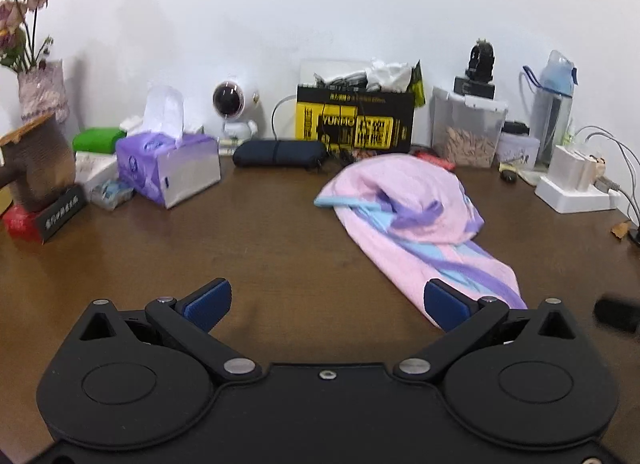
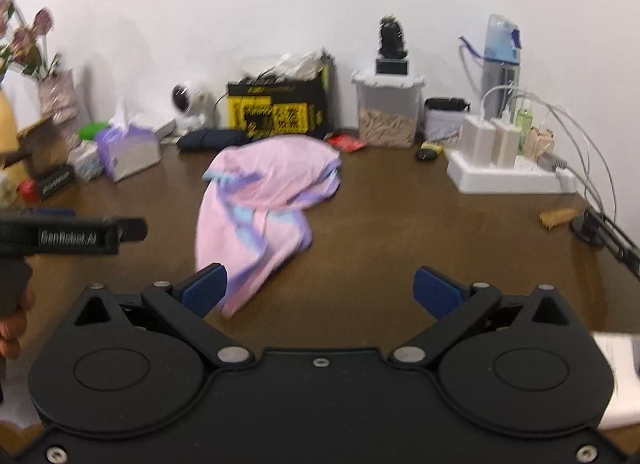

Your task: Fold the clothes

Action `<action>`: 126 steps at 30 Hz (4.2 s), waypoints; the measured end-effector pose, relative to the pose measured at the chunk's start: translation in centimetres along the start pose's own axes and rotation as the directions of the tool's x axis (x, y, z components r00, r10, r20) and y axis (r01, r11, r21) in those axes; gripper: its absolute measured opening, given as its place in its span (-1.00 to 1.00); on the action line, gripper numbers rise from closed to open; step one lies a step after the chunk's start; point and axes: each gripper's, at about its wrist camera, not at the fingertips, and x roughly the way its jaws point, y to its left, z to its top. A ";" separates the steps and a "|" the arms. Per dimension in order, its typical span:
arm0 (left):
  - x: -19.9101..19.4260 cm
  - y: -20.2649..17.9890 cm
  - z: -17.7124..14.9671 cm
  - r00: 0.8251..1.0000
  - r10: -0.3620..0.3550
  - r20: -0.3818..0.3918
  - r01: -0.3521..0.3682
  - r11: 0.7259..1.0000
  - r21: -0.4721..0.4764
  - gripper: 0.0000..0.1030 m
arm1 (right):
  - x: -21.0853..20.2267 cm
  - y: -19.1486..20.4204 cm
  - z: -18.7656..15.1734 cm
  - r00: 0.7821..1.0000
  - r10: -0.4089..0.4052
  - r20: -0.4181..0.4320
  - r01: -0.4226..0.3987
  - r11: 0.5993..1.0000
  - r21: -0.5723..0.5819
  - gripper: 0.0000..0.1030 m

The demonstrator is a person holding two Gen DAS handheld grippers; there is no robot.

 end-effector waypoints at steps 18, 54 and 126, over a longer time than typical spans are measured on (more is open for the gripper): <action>1.7 3.4 -0.3 1.000 0.021 0.001 -0.020 0.983 -0.184 1.00 | 18.1 3.3 6.9 0.955 0.191 -0.226 -0.168 0.979 0.116 -0.24; -16.0 -16.7 -11.7 0.864 -0.502 0.026 0.306 0.566 0.765 1.00 | -20.6 -3.9 -10.6 0.984 -0.136 -0.112 0.076 0.902 -0.424 0.38; -19.4 -20.3 -10.6 0.769 -0.637 0.054 0.344 0.484 0.805 0.59 | -24.9 -5.5 -10.6 0.998 -0.034 0.051 0.045 0.972 -0.230 -0.90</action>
